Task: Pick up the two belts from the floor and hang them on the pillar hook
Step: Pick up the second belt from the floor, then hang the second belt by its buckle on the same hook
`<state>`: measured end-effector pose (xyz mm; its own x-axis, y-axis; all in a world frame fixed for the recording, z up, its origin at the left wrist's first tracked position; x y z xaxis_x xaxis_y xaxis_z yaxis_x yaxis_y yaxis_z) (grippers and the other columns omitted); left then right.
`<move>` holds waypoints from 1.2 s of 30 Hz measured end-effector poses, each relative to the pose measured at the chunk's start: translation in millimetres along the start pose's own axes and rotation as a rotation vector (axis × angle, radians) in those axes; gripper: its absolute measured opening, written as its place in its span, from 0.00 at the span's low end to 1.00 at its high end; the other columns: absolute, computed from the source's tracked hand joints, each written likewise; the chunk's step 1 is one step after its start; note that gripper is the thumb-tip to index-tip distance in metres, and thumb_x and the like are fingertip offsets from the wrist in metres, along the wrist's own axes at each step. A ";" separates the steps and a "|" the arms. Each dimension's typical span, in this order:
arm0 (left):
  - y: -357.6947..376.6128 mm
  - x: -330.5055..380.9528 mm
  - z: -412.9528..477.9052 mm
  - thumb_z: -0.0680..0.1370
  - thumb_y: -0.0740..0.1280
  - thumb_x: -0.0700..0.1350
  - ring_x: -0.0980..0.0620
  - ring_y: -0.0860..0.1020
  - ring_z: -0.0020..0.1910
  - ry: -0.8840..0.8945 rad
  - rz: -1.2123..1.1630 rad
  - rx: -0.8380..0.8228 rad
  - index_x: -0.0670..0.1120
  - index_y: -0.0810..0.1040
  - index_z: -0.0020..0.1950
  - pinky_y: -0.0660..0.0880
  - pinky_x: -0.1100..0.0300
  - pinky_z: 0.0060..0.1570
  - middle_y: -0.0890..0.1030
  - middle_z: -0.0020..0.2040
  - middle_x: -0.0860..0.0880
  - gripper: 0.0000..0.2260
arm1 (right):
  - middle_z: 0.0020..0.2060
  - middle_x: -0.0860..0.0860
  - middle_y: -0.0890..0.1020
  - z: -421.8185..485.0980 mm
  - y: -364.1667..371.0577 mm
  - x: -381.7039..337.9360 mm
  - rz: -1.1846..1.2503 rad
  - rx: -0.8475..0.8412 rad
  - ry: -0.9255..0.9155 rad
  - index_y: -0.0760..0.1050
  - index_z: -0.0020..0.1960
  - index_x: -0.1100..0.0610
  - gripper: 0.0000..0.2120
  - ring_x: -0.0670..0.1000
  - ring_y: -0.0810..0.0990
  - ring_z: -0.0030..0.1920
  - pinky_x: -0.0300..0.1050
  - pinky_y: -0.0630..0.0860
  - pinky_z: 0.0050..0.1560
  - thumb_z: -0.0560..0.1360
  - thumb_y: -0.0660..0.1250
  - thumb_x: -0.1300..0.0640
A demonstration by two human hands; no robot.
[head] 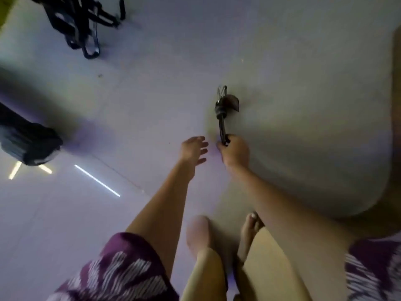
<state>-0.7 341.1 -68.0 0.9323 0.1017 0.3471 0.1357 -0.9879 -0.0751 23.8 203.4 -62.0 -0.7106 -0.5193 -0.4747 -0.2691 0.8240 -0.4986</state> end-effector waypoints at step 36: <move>263.0 249.5 -967.0 0.70 0.72 0.35 0.49 0.75 0.35 1.282 0.351 -0.509 0.32 0.79 0.39 0.73 0.52 0.41 0.78 0.34 0.43 0.06 | 0.39 0.39 0.85 -742.0 -768.2 -227.9 1.171 0.292 -0.971 0.79 0.47 0.50 0.11 0.36 0.82 0.43 0.30 0.76 0.43 0.79 0.57 0.56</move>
<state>-56.5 -6.7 902.8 -0.0894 -0.0572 0.9944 -0.4247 -0.9008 -0.0900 -89.9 -143.2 967.4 0.2856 0.3247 -0.9017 0.3314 0.8494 0.4108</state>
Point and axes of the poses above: each hand's wrist, its own z-axis towards the middle knuckle, its own y-axis out of the palm, x = y × z, the point moved 10 cm from there along z, towards the middle knuckle
